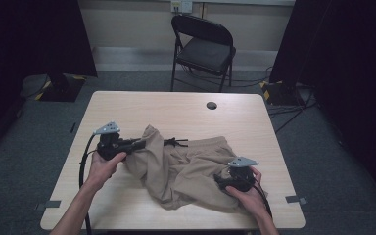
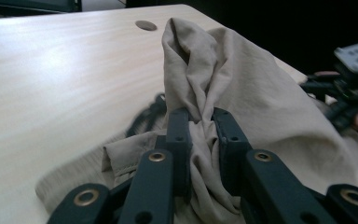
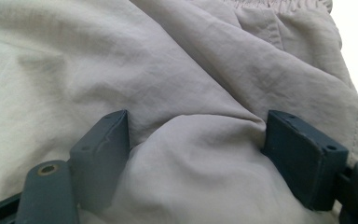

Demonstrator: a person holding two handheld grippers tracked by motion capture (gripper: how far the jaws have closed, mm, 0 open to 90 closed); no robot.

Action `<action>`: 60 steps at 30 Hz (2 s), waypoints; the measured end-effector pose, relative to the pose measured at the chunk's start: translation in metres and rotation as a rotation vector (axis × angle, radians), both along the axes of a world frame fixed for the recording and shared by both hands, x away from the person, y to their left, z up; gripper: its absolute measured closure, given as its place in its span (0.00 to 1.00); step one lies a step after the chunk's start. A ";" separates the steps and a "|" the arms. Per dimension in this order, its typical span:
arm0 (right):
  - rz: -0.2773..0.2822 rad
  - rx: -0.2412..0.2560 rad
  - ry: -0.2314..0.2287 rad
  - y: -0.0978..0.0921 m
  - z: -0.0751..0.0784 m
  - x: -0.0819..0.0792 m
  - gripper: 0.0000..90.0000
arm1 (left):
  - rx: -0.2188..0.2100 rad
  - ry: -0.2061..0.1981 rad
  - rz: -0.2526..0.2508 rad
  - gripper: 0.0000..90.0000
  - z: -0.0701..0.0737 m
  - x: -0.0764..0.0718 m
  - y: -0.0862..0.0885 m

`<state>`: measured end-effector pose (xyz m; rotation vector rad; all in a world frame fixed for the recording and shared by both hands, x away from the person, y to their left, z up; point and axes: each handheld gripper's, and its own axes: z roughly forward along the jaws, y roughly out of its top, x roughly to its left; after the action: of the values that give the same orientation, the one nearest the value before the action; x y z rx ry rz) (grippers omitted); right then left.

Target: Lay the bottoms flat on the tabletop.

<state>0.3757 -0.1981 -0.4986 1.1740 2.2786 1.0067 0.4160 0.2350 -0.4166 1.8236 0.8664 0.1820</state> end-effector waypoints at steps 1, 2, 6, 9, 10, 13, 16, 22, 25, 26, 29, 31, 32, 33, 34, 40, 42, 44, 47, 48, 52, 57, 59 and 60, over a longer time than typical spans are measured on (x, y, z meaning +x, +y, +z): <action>0.000 0.000 0.000 0.000 0.000 0.000 0.25 | -0.003 -0.003 -0.005 0.87 -0.002 -0.006 0.002; 0.000 0.000 0.000 0.000 0.000 0.000 0.25 | 0.003 0.003 -0.018 0.87 -0.006 -0.019 0.007; 0.000 0.000 0.000 0.000 0.000 0.000 0.25 | 0.027 0.030 -0.046 0.87 -0.016 -0.035 0.015; 0.000 0.000 0.000 0.000 0.000 0.000 0.25 | 0.035 0.059 -0.054 0.87 -0.031 -0.051 0.023; -0.001 0.000 0.000 0.000 0.000 0.000 0.25 | 0.035 0.069 -0.058 0.87 -0.035 -0.054 0.024; -0.001 0.000 0.000 0.000 0.000 0.000 0.25 | 0.103 0.106 -0.057 0.87 -0.056 -0.062 0.026; -0.002 0.000 0.000 0.000 0.000 0.000 0.25 | 0.110 0.133 -0.056 0.87 -0.070 -0.066 0.029; -0.002 0.000 0.000 0.000 0.000 0.000 0.25 | 0.156 0.143 -0.049 0.86 -0.080 -0.067 0.027; -0.001 0.002 0.000 0.000 0.000 0.000 0.25 | 0.140 0.145 -0.036 0.84 -0.077 -0.067 0.029; -0.002 0.001 0.000 0.000 0.000 0.000 0.25 | 0.125 0.143 -0.031 0.80 -0.075 -0.067 0.030; -0.006 -0.003 0.003 0.001 0.001 0.000 0.25 | 0.092 0.126 -0.028 0.73 -0.064 -0.066 0.036; -0.021 0.001 0.021 0.002 0.004 0.001 0.22 | 0.074 0.111 -0.026 0.67 -0.058 -0.064 0.040; -0.026 0.013 0.022 0.002 0.010 0.001 0.17 | 0.054 0.105 -0.014 0.65 -0.054 -0.063 0.042; -0.026 0.022 0.012 0.002 0.014 0.002 0.17 | 0.038 0.094 -0.001 0.64 -0.049 -0.061 0.044; -0.026 0.022 0.012 0.002 0.014 0.002 0.17 | 0.031 0.080 0.009 0.64 -0.045 -0.059 0.045; -0.005 0.079 -0.034 0.004 0.043 0.014 0.17 | -0.011 0.026 0.019 0.57 -0.018 -0.040 0.041; -0.008 0.098 -0.043 0.005 0.049 0.020 0.20 | -0.018 0.021 0.026 0.57 -0.011 -0.032 0.037; -0.017 0.131 -0.051 0.004 0.051 0.027 0.32 | -0.015 0.042 0.038 0.60 -0.013 -0.022 0.031; -0.020 0.122 -0.009 0.004 0.036 0.043 0.63 | 0.015 0.106 -0.016 0.82 -0.031 -0.007 0.019; -0.015 0.117 0.007 0.004 0.031 0.044 0.66 | 0.062 0.153 -0.033 0.83 -0.046 -0.005 0.010; -0.002 0.092 0.033 0.002 0.020 0.041 0.75 | 0.062 0.184 -0.046 0.84 -0.064 -0.012 0.007; 0.004 0.060 0.054 -0.002 0.009 0.029 0.76 | 0.137 0.190 -0.032 0.84 -0.075 -0.022 0.010; 0.003 0.056 0.056 -0.003 0.008 0.024 0.76 | 0.143 0.195 -0.027 0.83 -0.076 -0.027 0.013; 0.003 0.051 0.056 -0.004 0.008 0.021 0.76 | 0.159 0.195 -0.020 0.83 -0.077 -0.029 0.015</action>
<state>0.3964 -0.2018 -0.4903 1.2349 2.3109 1.0507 0.3875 0.2501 -0.4936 2.0223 0.9926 0.0621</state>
